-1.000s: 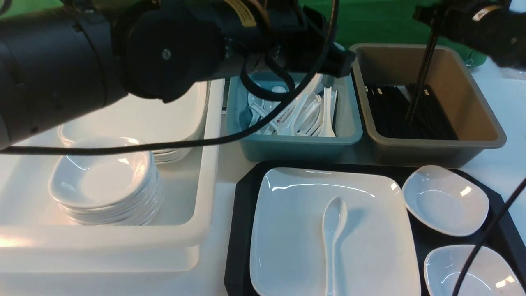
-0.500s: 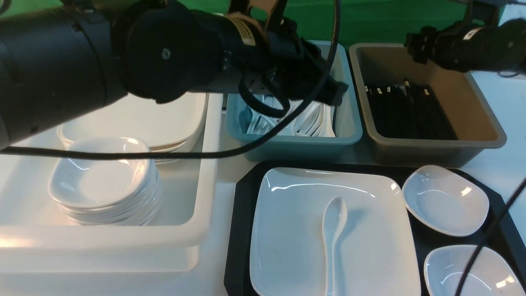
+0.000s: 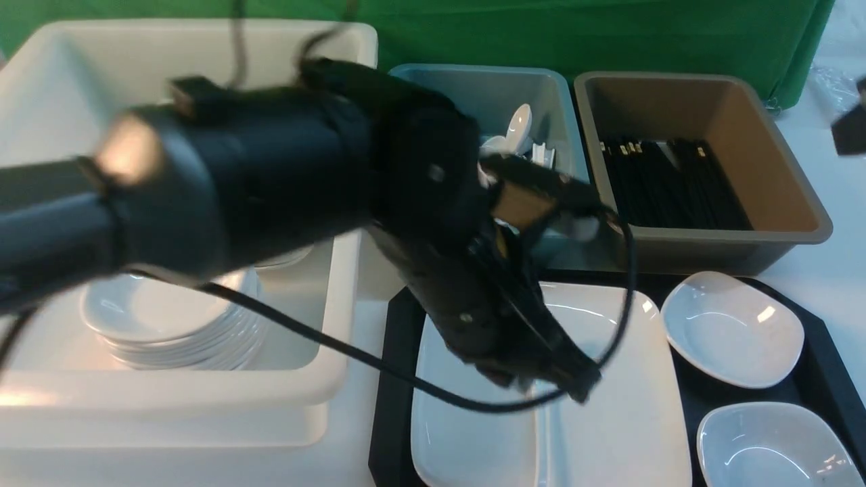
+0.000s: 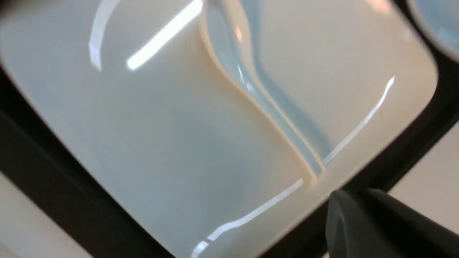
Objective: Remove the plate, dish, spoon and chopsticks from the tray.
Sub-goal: Use the left arm to grab a soup spoon from the plate
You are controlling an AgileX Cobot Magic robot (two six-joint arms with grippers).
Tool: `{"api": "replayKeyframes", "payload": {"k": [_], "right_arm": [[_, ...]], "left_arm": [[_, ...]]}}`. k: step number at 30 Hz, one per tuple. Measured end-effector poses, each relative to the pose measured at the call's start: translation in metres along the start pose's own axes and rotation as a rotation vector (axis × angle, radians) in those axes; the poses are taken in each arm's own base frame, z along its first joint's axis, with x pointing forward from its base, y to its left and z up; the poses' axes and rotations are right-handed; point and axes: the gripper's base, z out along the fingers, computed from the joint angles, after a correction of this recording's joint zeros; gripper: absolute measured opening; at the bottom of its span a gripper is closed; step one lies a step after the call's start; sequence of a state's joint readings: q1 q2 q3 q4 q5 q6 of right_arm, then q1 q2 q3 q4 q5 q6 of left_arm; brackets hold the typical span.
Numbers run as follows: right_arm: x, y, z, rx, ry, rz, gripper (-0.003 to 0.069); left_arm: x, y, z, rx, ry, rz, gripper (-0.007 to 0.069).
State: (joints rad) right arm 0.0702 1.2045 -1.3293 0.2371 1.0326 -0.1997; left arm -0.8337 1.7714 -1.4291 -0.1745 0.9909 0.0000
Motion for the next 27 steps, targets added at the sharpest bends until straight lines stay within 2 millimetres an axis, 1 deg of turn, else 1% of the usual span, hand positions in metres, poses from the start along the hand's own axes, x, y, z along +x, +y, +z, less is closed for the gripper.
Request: {"api": "replayKeyframes", "payload": {"k": [1,2,3,4,5,6,7,8,9,10,11,12,13,15,16,17,18,20,21,23,25,26,27], "right_arm": [[0.012,0.002,-0.002,-0.001,0.010,0.006,0.0028],[0.017,0.002,-0.003,-0.002,0.014,0.008,0.0028],[0.040,0.005,-0.006,-0.002,0.025,0.027,0.0028],[0.054,0.007,-0.008,-0.001,0.027,0.038,0.0028],[0.056,0.008,-0.008,-0.001,0.025,0.041,0.0028],[0.071,0.010,-0.010,0.000,0.024,0.056,0.0028],[0.084,0.012,-0.014,0.002,0.010,0.063,0.0027],[0.096,0.013,-0.013,0.005,0.006,0.073,0.0027],[0.102,0.014,-0.015,0.006,-0.005,0.074,0.0027],[0.111,0.015,-0.015,0.007,-0.008,0.081,0.0027],[0.113,0.015,-0.015,0.007,-0.009,0.081,0.0027],[0.118,0.016,-0.017,0.008,-0.019,0.082,0.0027],[0.122,0.016,-0.019,0.009,-0.028,0.081,0.0027],[0.127,0.018,-0.022,0.010,-0.050,0.080,0.0027],[0.128,0.018,-0.023,0.011,-0.055,0.081,0.0027],[0.129,0.018,-0.023,0.011,-0.056,0.080,0.0027],[0.129,0.018,-0.023,0.011,-0.057,0.080,0.0027],[0.129,0.018,-0.023,0.011,-0.060,0.080,0.0028],[0.128,0.018,-0.023,0.012,-0.064,0.080,0.0029],[0.127,0.018,-0.023,0.013,-0.073,0.083,0.0031],[0.126,0.018,-0.023,0.015,-0.084,0.093,0.0034],[0.126,0.017,-0.023,0.015,-0.091,0.099,0.0035],[0.125,0.017,-0.023,0.016,-0.095,0.101,0.0036]], "left_arm": [[-0.001,-0.005,0.010,-0.002,0.045,-0.006,0.0013],[-0.001,-0.007,0.012,-0.001,0.054,-0.013,0.0013],[-0.005,-0.010,0.028,-0.011,0.115,-0.038,0.0014],[-0.006,-0.012,0.033,-0.016,0.133,-0.047,0.0015],[-0.007,-0.012,0.035,-0.017,0.136,-0.048,0.0015],[-0.010,-0.011,0.044,-0.026,0.154,-0.061,0.0020],[-0.012,-0.010,0.050,-0.029,0.161,-0.065,0.0029],[-0.012,-0.009,0.055,-0.035,0.165,-0.069,0.0048],[-0.013,-0.008,0.057,-0.039,0.168,-0.070,0.0059],[-0.014,-0.007,0.062,-0.044,0.165,-0.072,0.0094],[-0.014,-0.007,0.063,-0.045,0.164,-0.073,0.0100],[-0.015,-0.006,0.068,-0.049,0.161,-0.073,0.0141],[-0.015,-0.006,0.070,-0.050,0.160,-0.073,0.0164],[-0.018,-0.004,0.081,-0.060,0.137,-0.068,0.0279],[-0.018,-0.003,0.085,-0.062,0.139,-0.069,0.0303],[-0.018,-0.002,0.092,-0.064,0.148,-0.074,0.0356],[-0.018,-0.002,0.093,-0.062,0.150,-0.077,0.0363],[-0.017,-0.002,0.102,-0.056,0.166,-0.088,0.0426],[-0.016,-0.002,0.105,-0.052,0.170,-0.093,0.0440],[-0.016,-0.001,0.109,-0.054,0.177,-0.095,0.0444],[-0.015,0.000,0.112,-0.062,0.183,-0.093,0.0419],[-0.015,0.000,0.112,-0.064,0.182,-0.092,0.0389],[-0.016,0.000,0.112,-0.065,0.181,-0.095,0.0329]]}}
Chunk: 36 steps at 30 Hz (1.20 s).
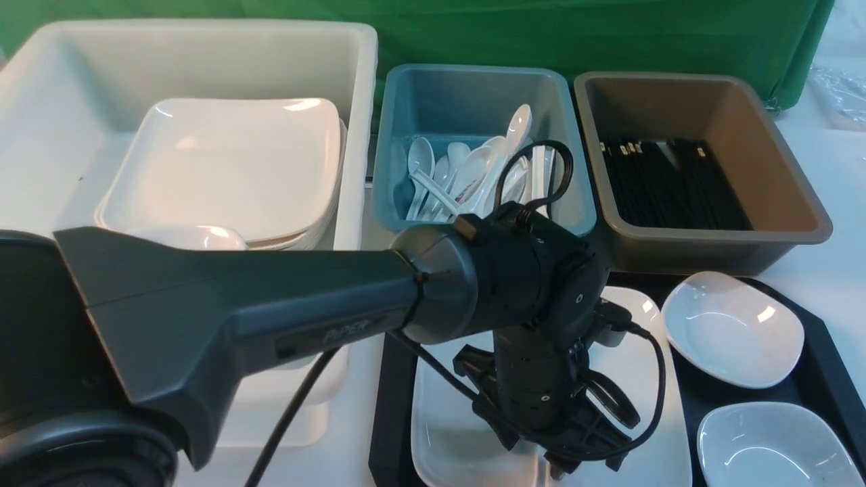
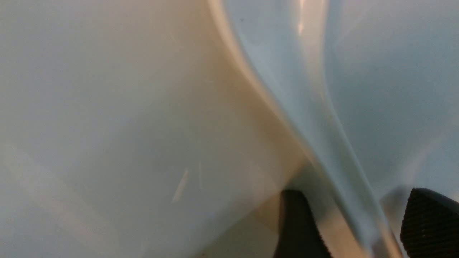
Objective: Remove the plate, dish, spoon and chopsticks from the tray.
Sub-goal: Use the left arm to grab a soup spoon from the plate, then use the left arm to put the soup spoon into the small storage box in the middle
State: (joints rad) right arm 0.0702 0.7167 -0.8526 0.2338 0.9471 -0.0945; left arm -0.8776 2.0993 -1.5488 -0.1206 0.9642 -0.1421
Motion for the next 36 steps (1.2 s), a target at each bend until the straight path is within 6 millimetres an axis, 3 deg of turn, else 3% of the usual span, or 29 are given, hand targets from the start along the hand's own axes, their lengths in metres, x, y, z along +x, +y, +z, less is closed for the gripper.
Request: {"api": "replayKeyframes", "payload": {"k": [1,3,4,5,6,10,13,16,18,21,23,26,29,32,36], "right_arm": [[0.000,0.000,0.000,0.000,-0.001,0.000,0.0036],[0.000,0.000,0.000,0.000,-0.002,0.002,0.0037],[0.000,0.000,0.000,0.000,-0.002,0.002,0.0037],[0.000,0.000,0.000,0.000,-0.003,0.002,0.0041],[0.000,0.000,0.000,0.000,-0.003,0.002,0.0043],[0.000,0.000,0.000,0.000,-0.003,0.002,0.0052],[0.000,0.000,0.000,0.000,-0.004,0.002,0.0056],[0.000,0.000,0.000,0.000,-0.005,0.002,0.0059],[0.000,0.000,0.000,0.000,-0.005,0.002,0.0060],[0.000,0.000,0.000,0.000,-0.005,0.002,0.0064],[0.000,0.000,0.000,0.000,-0.005,0.002,0.0068],[0.000,0.000,0.000,0.000,-0.005,0.002,0.0071],[0.000,0.000,0.000,0.000,-0.005,0.002,0.0070],[-0.001,0.000,0.000,0.001,-0.006,0.002,0.0072],[-0.001,0.000,0.000,0.001,-0.009,0.002,0.0075]], "left_arm": [[0.000,0.000,0.000,0.000,0.000,0.000,0.0329],[0.000,0.000,0.001,-0.002,0.007,-0.002,0.0184],[0.000,0.000,0.001,-0.002,0.009,-0.002,0.0171],[0.001,0.000,0.000,-0.007,0.018,0.001,0.0090],[0.000,0.000,-0.002,-0.011,0.026,0.003,0.0056],[-0.007,0.003,-0.019,-0.021,0.031,0.002,0.0025],[-0.019,0.007,-0.054,-0.025,-0.041,0.001,0.0025],[-0.034,0.011,-0.123,-0.008,-0.245,0.000,0.0025],[-0.040,0.016,-0.147,-0.010,-0.325,0.001,0.0025],[-0.051,0.037,-0.184,-0.034,-0.467,-0.031,0.0025],[-0.063,0.064,-0.198,-0.056,-0.558,-0.084,0.0025],[-0.079,0.100,-0.196,-0.068,-0.650,-0.157,0.0025],[-0.094,0.131,-0.175,-0.070,-0.690,-0.217,0.0029],[-0.103,0.148,-0.146,-0.083,-0.659,-0.244,0.0071],[-0.104,0.159,-0.128,-0.101,-0.601,-0.265,0.0195]]}}
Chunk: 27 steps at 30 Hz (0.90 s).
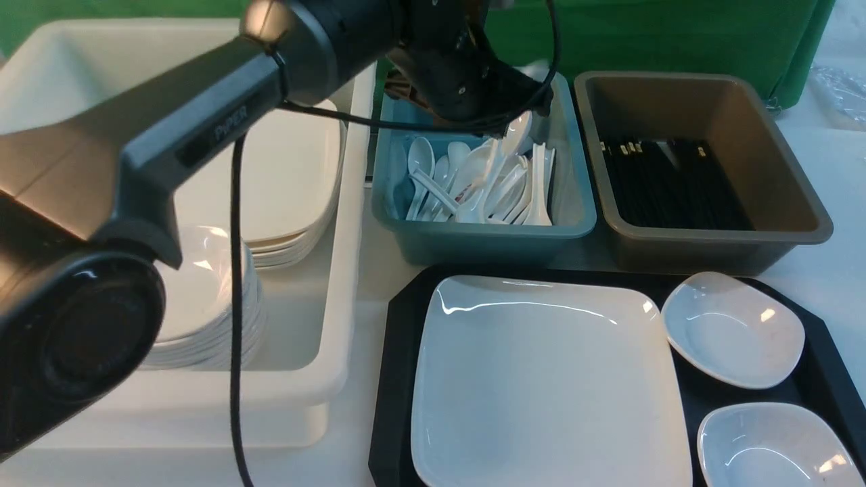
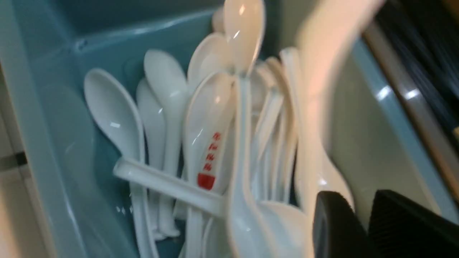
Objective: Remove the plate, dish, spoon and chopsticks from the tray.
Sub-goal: Use the left arm to put the soup spoon into the small storage box in the middle, then use the right arm to grab a small plate from the dinner plate
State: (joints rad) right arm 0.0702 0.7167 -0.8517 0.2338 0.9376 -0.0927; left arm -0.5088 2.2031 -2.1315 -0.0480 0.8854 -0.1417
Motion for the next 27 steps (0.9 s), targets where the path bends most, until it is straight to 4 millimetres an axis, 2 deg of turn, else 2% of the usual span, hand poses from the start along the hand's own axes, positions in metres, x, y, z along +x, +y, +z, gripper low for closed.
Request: {"api": "replayKeyframes", "payload": {"k": [3,7,9,11,13,14,17,19,20,23,24,25,27], "right_arm": [[-0.001,0.000,0.001,0.001,-0.006,-0.007,0.0077],[-0.002,-0.001,0.005,0.000,0.022,-0.039,0.0078],[-0.002,-0.002,0.012,-0.004,0.073,-0.072,0.0080],[-0.002,-0.003,0.019,-0.012,0.134,-0.103,0.0085],[-0.001,-0.004,0.030,-0.038,0.208,-0.150,0.0090],[0.001,-0.005,0.036,-0.055,0.239,-0.167,0.0091],[0.013,-0.006,0.065,-0.128,0.352,-0.202,0.0120],[0.020,-0.008,0.079,-0.142,0.402,-0.209,0.0152],[0.026,-0.010,0.088,-0.144,0.429,-0.213,0.0189],[0.040,-0.008,0.116,-0.147,0.489,-0.275,0.0400],[0.040,-0.008,0.117,-0.146,0.491,-0.280,0.0412],[0.044,-0.005,0.127,-0.145,0.509,-0.320,0.0493],[0.047,-0.001,0.137,-0.132,0.528,-0.382,0.0546]], "left_arm": [[0.002,0.002,-0.001,-0.009,0.029,-0.008,0.0348],[0.002,0.003,-0.013,-0.013,0.053,-0.009,0.0403],[0.002,0.003,-0.033,-0.017,0.091,0.024,0.0363],[0.002,0.002,-0.054,-0.019,0.129,0.065,0.0257],[0.001,0.000,-0.079,-0.015,0.137,0.097,0.0120],[0.000,0.000,-0.089,-0.012,0.132,0.110,0.0082],[0.001,-0.004,-0.128,0.018,0.092,0.135,0.0019],[0.004,-0.005,-0.141,0.029,0.086,0.141,0.0013],[0.008,-0.005,-0.150,0.035,0.086,0.145,0.0013],[0.032,-0.003,-0.179,0.039,0.100,0.151,0.0013],[0.035,-0.002,-0.178,0.038,0.109,0.150,0.0013],[0.047,-0.001,-0.190,0.039,0.095,0.148,0.0013],[0.062,0.001,-0.203,0.039,0.075,0.146,0.0013]]}}
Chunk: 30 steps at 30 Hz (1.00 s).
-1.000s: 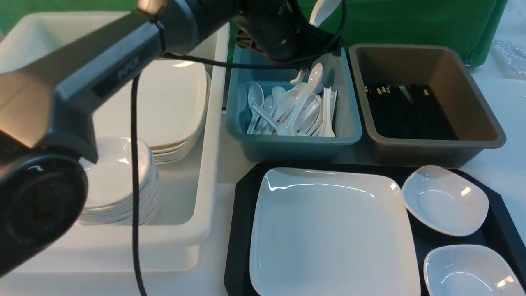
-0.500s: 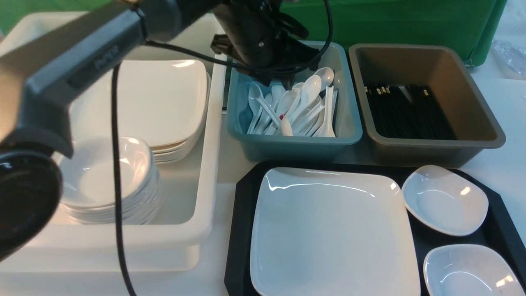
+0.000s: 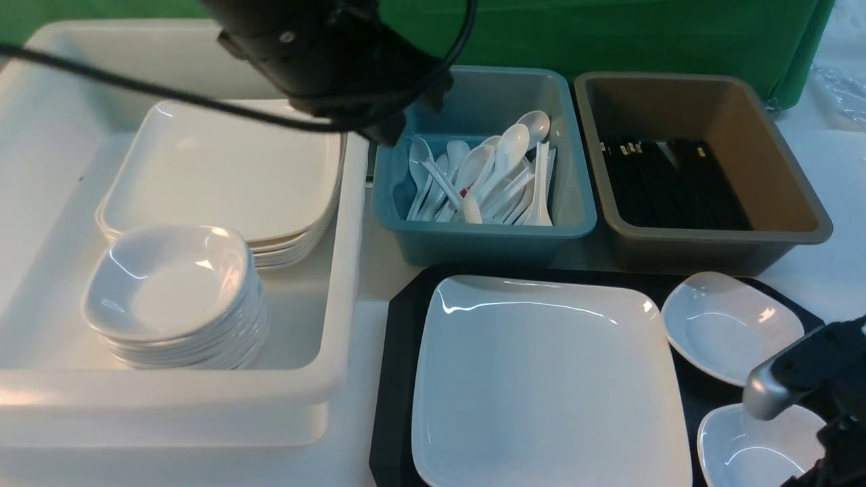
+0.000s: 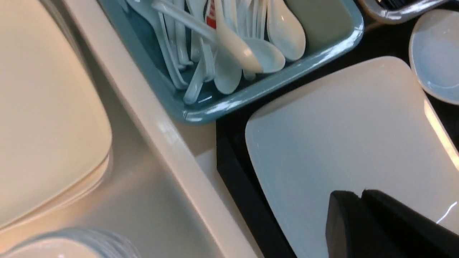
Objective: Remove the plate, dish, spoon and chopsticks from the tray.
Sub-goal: Use the right arm to grab a small plate from the dinner plate
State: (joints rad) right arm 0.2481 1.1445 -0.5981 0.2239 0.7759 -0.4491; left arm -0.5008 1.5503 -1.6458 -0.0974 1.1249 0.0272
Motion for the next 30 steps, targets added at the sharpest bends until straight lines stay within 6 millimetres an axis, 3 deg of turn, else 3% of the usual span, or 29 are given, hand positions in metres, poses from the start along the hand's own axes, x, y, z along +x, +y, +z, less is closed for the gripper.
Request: {"api": "replayKeyframes", "payload": {"k": [8,14,17,21,26,30], "right_arm": [[-0.015,0.004,0.035,0.103,0.097,-0.095,0.0581],[-0.022,0.002,0.059,0.103,0.126,-0.087,0.0570],[-0.022,0.000,0.068,0.101,0.163,-0.085,0.0494],[-0.026,-0.001,0.069,0.109,0.164,-0.096,0.0309],[-0.030,-0.001,0.064,0.109,0.182,-0.101,0.0293],[-0.037,0.001,0.044,0.109,0.187,-0.097,0.0207]], "left_arm": [[0.076,-0.004,-0.027,0.035,-0.088,-0.037,0.0013],[0.112,-0.005,-0.040,0.037,-0.122,-0.041,0.0013],[0.122,-0.006,-0.049,0.038,-0.142,-0.039,0.0013],[0.125,-0.006,-0.061,0.040,-0.188,-0.035,0.0013],[0.126,-0.007,-0.064,0.040,-0.201,-0.034,0.0013],[0.125,-0.007,-0.064,0.039,-0.200,-0.033,0.0013]]}}
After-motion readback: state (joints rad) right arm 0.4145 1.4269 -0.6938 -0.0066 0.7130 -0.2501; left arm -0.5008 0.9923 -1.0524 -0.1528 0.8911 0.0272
